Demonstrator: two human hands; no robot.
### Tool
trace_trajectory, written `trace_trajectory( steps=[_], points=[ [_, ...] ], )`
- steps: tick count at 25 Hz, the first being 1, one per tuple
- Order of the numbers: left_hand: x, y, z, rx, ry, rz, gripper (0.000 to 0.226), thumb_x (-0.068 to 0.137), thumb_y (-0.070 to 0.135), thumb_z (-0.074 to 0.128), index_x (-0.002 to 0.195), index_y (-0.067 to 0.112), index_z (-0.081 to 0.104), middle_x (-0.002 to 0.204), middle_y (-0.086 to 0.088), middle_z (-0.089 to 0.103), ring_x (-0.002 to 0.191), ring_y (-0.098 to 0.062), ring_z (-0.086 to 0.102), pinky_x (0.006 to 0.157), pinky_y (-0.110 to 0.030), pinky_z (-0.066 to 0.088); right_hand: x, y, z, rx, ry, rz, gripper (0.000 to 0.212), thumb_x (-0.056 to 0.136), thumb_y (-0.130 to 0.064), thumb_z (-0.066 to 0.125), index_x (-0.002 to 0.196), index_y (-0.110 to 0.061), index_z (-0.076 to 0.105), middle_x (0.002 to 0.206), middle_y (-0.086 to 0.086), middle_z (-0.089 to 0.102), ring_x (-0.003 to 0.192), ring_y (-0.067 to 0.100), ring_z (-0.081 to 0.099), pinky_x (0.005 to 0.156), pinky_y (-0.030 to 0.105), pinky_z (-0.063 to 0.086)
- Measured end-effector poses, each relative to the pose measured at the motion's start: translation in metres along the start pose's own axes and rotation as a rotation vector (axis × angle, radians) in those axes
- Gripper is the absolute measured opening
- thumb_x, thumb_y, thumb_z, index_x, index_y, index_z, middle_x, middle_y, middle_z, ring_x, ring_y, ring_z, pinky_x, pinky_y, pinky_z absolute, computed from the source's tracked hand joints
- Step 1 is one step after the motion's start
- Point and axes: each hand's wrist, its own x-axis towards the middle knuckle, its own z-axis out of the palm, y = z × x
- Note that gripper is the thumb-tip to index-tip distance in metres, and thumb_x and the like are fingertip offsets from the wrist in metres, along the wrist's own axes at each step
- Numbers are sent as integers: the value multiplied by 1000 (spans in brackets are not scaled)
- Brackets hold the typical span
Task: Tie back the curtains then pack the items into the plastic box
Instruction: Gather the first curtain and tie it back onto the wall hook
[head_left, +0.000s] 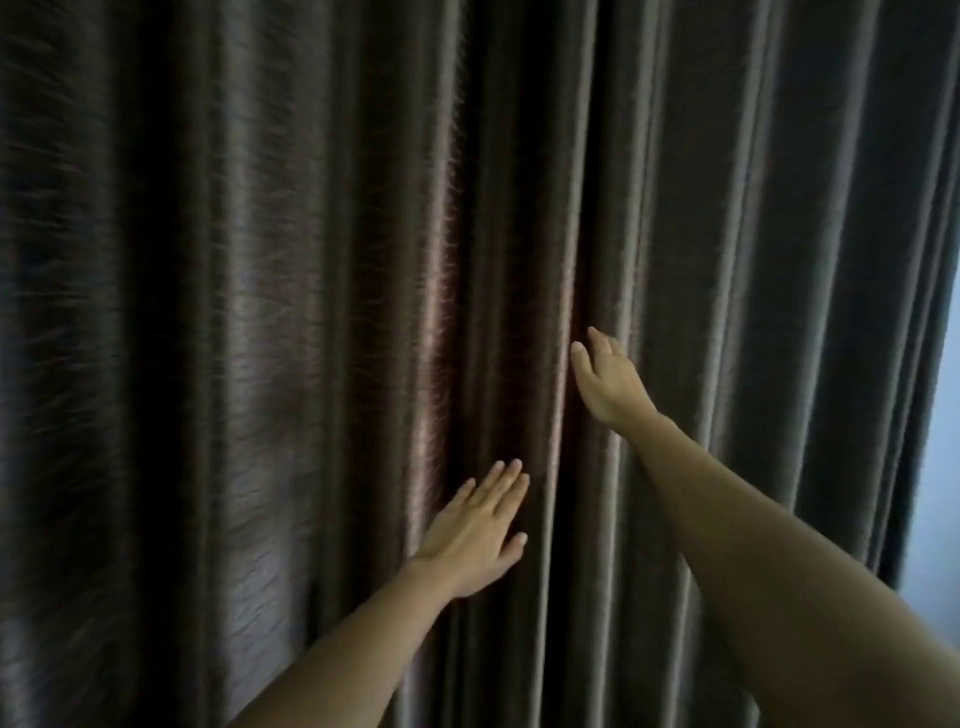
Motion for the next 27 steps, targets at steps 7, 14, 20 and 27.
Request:
trace_trajectory(
  steps=[7, 14, 20, 27],
  points=[
    [115, 5, 43, 526, 258, 257, 60, 81, 33, 30, 134, 15, 52, 143, -2, 48, 134, -17, 42, 108, -37, 36, 93, 16, 10, 139, -68, -93, 64, 100, -45, 29, 150, -7, 15, 156, 13, 22, 144, 23, 20, 115, 30, 16],
    [130, -47, 11, 836, 330, -75, 25, 70, 37, 70, 79, 14, 74, 74, -1, 66, 81, -18, 60, 90, -43, 36, 148, -31, 50, 422, -165, -251, 69, 98, -52, 30, 151, -14, 8, 158, 4, 18, 142, 13, 20, 115, 23, 14],
    [99, -95, -25, 1030, 841, -230, 42, 87, 9, 35, 127, 12, 49, 138, -10, 41, 127, -27, 32, 108, -50, 19, 164, -104, 74, 573, -89, -394, 57, 96, -55, 29, 140, -19, 37, 138, -4, 41, 124, 10, 39, 107, 18, 28],
    [55, -151, -61, 687, 889, -609, 99, 76, 29, 72, 149, 6, 9, 151, -22, 20, 138, -36, 31, 110, -45, 29, 188, -171, 102, 753, -77, -439, 92, 73, -79, 49, 145, -29, 20, 140, -11, 39, 126, 11, 44, 108, 39, 39]
  ],
)
